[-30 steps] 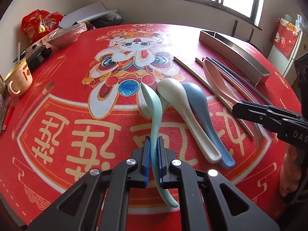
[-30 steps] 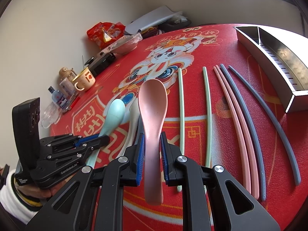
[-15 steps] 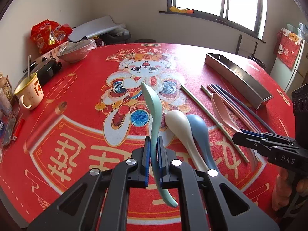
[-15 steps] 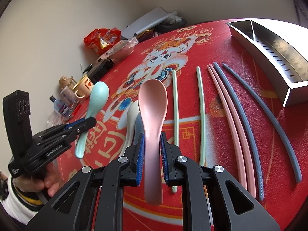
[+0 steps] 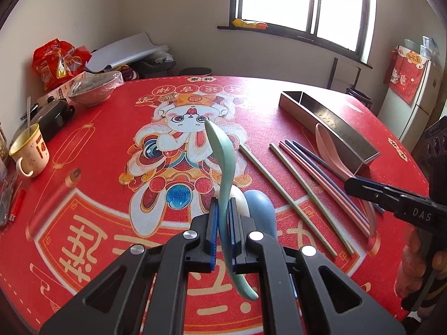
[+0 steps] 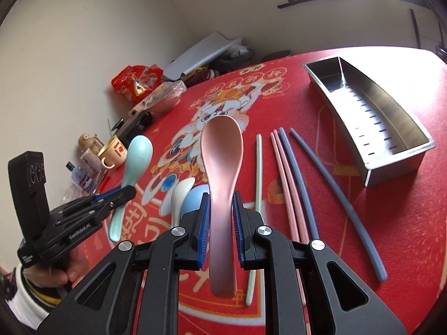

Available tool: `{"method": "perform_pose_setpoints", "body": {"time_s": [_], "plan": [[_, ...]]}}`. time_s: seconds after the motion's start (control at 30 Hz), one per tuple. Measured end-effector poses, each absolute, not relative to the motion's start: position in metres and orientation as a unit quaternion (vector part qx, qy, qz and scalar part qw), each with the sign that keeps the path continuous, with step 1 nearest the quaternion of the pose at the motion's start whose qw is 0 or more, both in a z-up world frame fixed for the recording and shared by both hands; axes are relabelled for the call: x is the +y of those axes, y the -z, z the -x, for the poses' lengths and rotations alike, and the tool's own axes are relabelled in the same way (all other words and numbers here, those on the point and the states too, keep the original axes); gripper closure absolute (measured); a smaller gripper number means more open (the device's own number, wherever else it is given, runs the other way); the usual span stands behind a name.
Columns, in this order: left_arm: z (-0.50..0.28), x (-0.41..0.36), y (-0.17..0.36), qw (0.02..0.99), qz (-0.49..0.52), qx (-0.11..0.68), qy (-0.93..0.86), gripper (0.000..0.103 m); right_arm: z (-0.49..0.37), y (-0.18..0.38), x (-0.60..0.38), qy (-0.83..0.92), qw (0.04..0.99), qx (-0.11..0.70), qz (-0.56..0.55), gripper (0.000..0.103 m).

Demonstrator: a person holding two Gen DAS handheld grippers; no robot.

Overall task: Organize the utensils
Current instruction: 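Carry the pink spoon into the steel tray and open the right tool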

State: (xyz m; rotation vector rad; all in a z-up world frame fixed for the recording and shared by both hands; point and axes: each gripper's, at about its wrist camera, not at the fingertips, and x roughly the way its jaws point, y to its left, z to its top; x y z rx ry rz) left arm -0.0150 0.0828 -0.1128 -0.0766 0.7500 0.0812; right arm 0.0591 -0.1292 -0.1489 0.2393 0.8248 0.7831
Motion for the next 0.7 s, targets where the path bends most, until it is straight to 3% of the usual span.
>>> {"method": "perform_pose_setpoints", "body": {"time_s": [0.37, 0.7], "plan": [[0.001, 0.072, 0.104, 0.936, 0.042, 0.349, -0.009, 0.096, -0.101, 0.105, -0.159, -0.33, 0.869, 0.359, -0.079, 0.087], [-0.019, 0.063, 0.105, 0.938, 0.05, 0.344, 0.018, 0.096, -0.166, 0.119, -0.181, -0.26, 0.869, 0.412, -0.084, 0.087]]}}
